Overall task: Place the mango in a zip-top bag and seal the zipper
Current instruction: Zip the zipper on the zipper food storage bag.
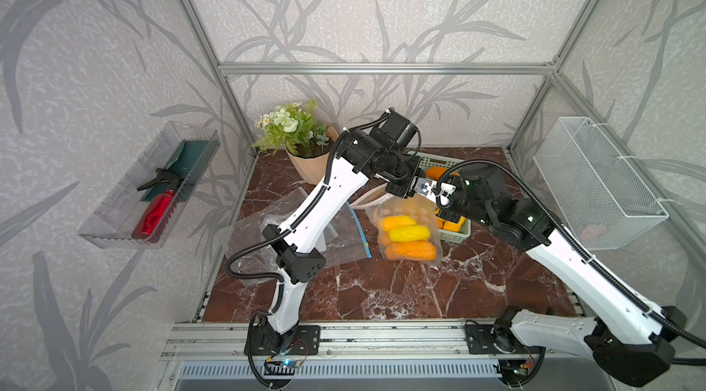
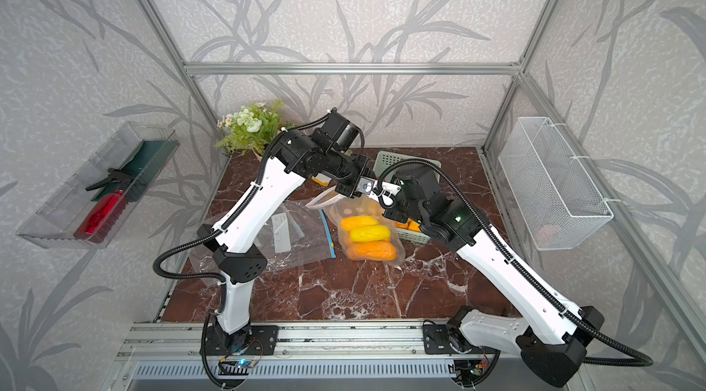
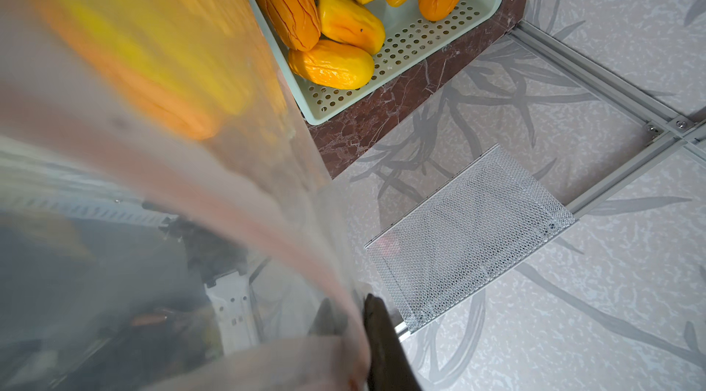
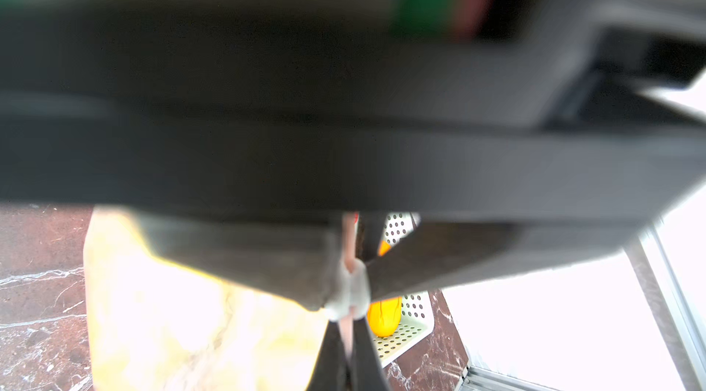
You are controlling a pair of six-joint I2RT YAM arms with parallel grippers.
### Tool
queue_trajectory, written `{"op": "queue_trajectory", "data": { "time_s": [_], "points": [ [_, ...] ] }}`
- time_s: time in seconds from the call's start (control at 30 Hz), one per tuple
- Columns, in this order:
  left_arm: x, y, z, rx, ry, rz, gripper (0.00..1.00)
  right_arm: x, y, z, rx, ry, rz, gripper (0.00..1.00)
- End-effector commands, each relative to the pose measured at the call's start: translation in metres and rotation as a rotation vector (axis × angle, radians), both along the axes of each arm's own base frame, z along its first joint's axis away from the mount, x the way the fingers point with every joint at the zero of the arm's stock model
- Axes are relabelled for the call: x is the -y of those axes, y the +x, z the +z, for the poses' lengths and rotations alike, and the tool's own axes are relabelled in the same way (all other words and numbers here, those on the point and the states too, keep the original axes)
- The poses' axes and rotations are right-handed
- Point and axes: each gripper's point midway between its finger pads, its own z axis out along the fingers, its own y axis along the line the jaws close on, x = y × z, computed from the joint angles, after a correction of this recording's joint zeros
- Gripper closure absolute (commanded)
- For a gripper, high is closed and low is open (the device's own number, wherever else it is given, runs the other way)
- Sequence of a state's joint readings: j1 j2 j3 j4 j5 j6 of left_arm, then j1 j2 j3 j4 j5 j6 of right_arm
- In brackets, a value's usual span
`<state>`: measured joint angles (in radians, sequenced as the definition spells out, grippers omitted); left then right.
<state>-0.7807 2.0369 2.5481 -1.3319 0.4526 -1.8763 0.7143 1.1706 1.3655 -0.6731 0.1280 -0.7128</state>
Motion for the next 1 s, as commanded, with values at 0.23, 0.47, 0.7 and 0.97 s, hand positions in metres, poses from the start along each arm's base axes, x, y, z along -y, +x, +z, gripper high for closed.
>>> {"op": "queue_trajectory", "data": {
  "time_s": [0.23,0.47,0.7,0.97],
  "points": [
    [-0.03,-0.003,0.011,0.017,0.041,0.047,0.97,0.004,-0.015,0.013,0.011,0.064,0.018,1.0],
    [-0.07,0.013,0.01,0.066,0.13,0.105,0.98,0.016,-0.028,0.009,-0.055,0.128,-0.012,1.0],
    [-0.097,0.019,-0.001,0.073,0.222,0.115,0.98,0.019,-0.031,0.01,-0.073,0.16,-0.029,1.0],
    [-0.148,0.037,-0.009,0.147,0.395,0.14,0.99,0.023,-0.031,0.014,-0.081,0.201,-0.06,1.0]
  ]
}}
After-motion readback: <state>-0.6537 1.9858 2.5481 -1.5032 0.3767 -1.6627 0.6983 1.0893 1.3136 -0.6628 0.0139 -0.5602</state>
